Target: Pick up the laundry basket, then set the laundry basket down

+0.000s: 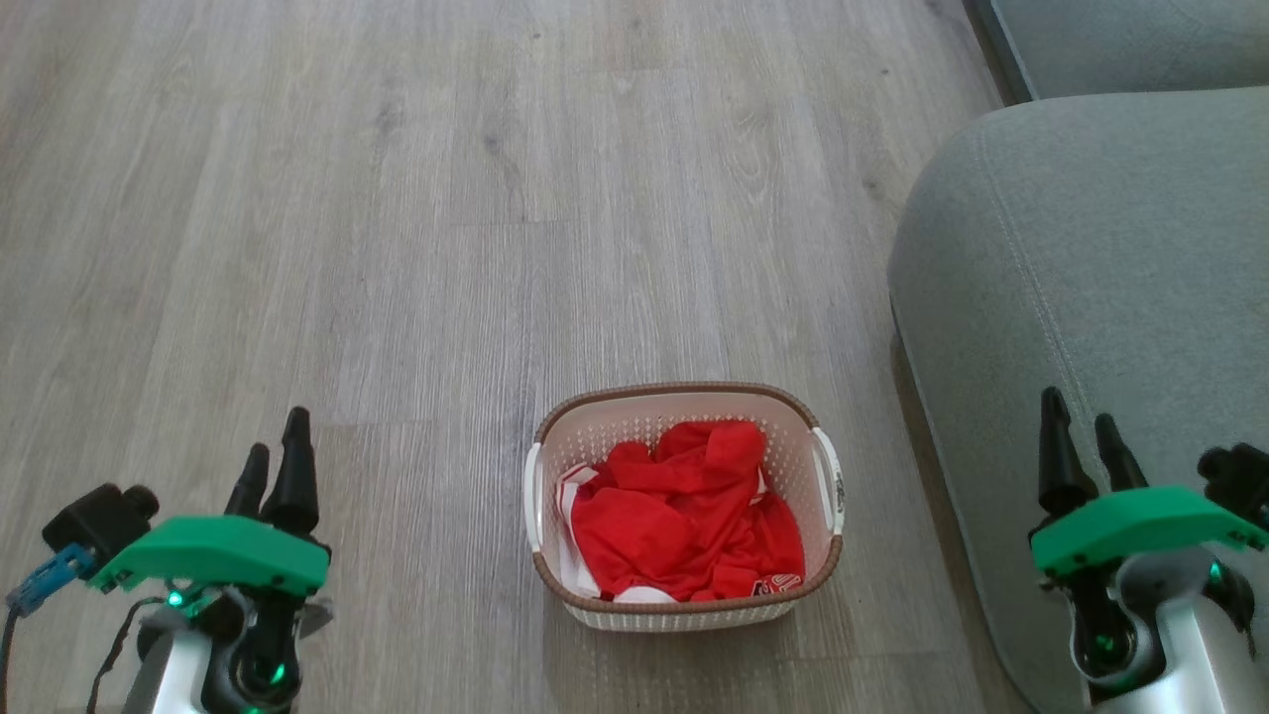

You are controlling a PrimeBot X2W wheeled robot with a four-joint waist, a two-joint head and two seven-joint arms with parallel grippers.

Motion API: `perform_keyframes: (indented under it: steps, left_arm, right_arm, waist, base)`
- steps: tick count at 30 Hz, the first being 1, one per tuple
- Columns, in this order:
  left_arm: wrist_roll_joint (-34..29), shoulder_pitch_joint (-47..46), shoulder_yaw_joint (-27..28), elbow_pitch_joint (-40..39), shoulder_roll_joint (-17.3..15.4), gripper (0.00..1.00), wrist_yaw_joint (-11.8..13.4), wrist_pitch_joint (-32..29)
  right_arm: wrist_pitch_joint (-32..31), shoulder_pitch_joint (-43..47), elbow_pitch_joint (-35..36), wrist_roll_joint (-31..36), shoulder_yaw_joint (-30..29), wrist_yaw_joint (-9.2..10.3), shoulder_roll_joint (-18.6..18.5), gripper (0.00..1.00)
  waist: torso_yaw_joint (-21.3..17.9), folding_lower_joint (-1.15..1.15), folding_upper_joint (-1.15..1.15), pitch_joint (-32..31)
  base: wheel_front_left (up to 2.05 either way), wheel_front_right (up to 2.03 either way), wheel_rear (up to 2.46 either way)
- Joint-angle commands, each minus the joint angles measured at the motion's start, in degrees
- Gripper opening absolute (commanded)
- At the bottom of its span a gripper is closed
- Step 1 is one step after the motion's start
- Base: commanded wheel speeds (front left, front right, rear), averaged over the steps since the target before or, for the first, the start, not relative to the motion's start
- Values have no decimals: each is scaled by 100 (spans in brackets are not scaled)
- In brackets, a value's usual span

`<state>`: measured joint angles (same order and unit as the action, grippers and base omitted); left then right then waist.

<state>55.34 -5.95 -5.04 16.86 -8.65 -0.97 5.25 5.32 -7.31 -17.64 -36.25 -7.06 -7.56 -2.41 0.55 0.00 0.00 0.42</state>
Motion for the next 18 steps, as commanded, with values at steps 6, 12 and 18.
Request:
perform_keyframes:
  steps: [6, 12, 18]
  left_arm:
    - [-529, -482, 46, -174, -208, 100, 100, 200]
    - [-919, -523, -8, -182, -236, 100, 137, 301]
    - [-1211, -557, -42, -164, -241, 100, 166, 384]
  right_arm:
    - [192, -455, 93, 603, 131, 5, -37, 100]
    - [293, -528, 26, 1000, 209, 5, -37, 100]
    - [377, -592, -10, 1232, 387, 5, -68, 100]
  waist:
    - [7, 0, 0, 11]
    - [8, 0, 0, 17]
    - [10, 0, 0, 13]
  base:
    - [0, 0, 0]
    - [0, 0, 0]
    - [0, 0, 0]
